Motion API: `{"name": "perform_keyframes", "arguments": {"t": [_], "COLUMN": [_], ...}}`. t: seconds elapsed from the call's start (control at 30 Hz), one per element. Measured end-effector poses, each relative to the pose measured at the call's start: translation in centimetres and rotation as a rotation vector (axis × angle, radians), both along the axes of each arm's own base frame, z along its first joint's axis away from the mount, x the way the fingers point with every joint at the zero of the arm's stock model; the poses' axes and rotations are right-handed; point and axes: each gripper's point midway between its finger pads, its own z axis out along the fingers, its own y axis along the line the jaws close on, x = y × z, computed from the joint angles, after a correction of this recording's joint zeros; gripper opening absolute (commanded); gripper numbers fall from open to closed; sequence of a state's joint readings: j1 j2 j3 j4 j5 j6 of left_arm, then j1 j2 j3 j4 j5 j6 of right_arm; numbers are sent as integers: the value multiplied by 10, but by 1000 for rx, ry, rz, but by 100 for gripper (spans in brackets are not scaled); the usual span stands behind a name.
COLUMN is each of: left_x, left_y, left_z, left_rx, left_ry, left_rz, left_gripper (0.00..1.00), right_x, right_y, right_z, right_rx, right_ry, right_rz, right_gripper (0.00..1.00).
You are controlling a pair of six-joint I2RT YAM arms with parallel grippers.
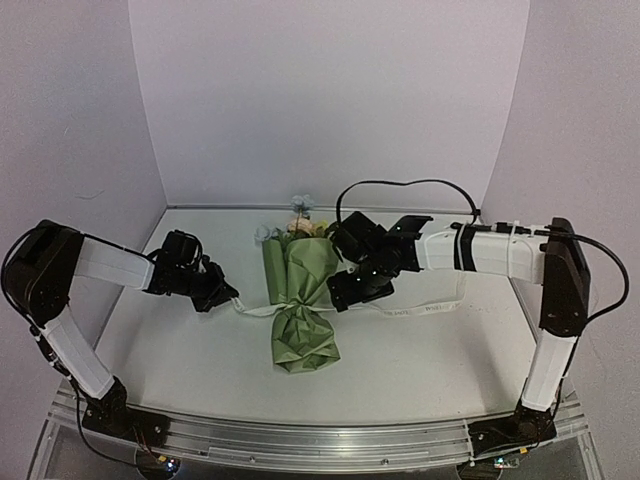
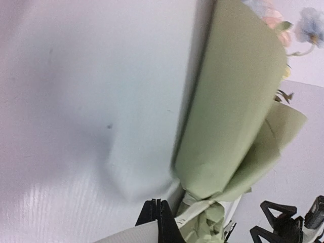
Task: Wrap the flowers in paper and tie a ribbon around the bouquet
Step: Adjust the folded bouquet at the center of the board, then cross the half-tied ribbon over the folded bouquet.
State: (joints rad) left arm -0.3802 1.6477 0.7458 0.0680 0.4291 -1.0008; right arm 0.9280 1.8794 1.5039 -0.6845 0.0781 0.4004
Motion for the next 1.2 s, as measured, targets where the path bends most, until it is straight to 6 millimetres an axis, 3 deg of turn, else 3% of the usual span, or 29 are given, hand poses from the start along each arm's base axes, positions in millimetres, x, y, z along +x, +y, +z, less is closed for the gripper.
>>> {"name": "perform_keyframes", "arguments": {"t": [0.1, 0.3, 0.47, 0.63, 0.83, 1.2], "left_x": [-1, -13, -20, -23, -25, -27], "left_y": [-5, -17, -21, -23, -25, -30], "left_z": [25, 49, 65, 70, 70, 78], "left_rx": [-27, -90, -134, -159, -177, -194], "left_ry": [-71, -108, -114, -69, -29, 0], "left_rz": [-51, -144, -169, -162, -144, -152], "left_gripper": [0, 0, 0, 0, 0, 0], "right_x": [-2, -9, -16, -13, -6, -3], "right_y": [21, 105, 151, 170, 189, 217], "right_z": [14, 46, 33, 13, 16, 25], "right_rx": [44, 218, 294, 309, 334, 360], "right_ry": [-18, -106, -114, -120, -161, -222], "right_rz": [62, 247, 351, 377, 393, 437], "right_gripper": [76, 72, 69, 69, 68, 47]}}
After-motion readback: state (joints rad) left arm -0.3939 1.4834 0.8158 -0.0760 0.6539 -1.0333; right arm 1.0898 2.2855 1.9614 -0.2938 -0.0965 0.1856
